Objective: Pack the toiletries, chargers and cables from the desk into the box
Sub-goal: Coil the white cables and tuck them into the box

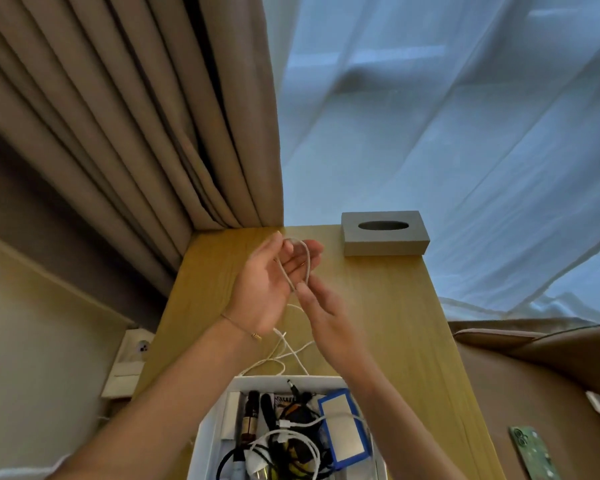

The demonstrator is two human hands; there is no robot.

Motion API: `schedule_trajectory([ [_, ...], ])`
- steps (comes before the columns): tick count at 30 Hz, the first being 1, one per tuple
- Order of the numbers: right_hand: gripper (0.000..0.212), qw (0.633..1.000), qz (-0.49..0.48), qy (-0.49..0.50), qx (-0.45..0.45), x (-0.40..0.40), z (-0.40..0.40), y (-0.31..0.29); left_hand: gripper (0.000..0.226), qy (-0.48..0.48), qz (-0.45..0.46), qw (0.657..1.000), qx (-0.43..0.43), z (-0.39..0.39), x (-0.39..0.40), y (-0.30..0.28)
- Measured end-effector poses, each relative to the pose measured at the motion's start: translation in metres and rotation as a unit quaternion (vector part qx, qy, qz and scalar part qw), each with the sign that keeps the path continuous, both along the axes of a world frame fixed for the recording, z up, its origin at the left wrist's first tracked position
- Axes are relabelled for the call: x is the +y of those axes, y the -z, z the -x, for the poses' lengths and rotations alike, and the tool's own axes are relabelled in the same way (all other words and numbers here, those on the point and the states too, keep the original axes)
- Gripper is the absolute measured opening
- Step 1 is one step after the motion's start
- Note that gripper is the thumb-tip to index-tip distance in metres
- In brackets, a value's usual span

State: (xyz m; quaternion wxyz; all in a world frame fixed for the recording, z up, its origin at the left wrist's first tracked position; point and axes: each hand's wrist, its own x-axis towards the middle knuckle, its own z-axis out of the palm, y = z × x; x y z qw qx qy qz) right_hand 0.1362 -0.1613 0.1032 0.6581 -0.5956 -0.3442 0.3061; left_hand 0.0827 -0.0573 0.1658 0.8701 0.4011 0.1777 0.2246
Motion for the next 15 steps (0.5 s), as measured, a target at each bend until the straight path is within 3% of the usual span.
schedule_trajectory([
  [3, 0.032, 1.0, 0.005, 0.003, 0.019, 0.012, 0.011, -0.013, 0.036, -0.007, 0.074, 0.996, -0.051, 0.005, 0.007, -0.018],
  [5, 0.036, 1.0, 0.027, -0.009, 0.004, 0.013, 0.013, -0.017, 0.036, -0.045, 0.009, 0.999, -0.019, 0.01, 0.013, -0.03],
  [7, 0.032, 0.998, 0.05, -0.029, -0.015, 0.009, 0.012, -0.023, 0.034, -0.105, -0.137, 0.984, 0.046, 0.017, 0.019, -0.039],
  [11, 0.031, 0.99, 0.118, -0.056, -0.059, -0.008, 0.004, -0.037, 0.031, -0.161, -0.46, 0.865, 0.12, 0.041, 0.032, -0.048],
  [15, 0.027, 0.977, 0.151, -0.09, -0.123, -0.018, -0.005, -0.061, 0.033, -0.074, -0.656, 0.737, 0.147, 0.06, 0.038, -0.042],
])
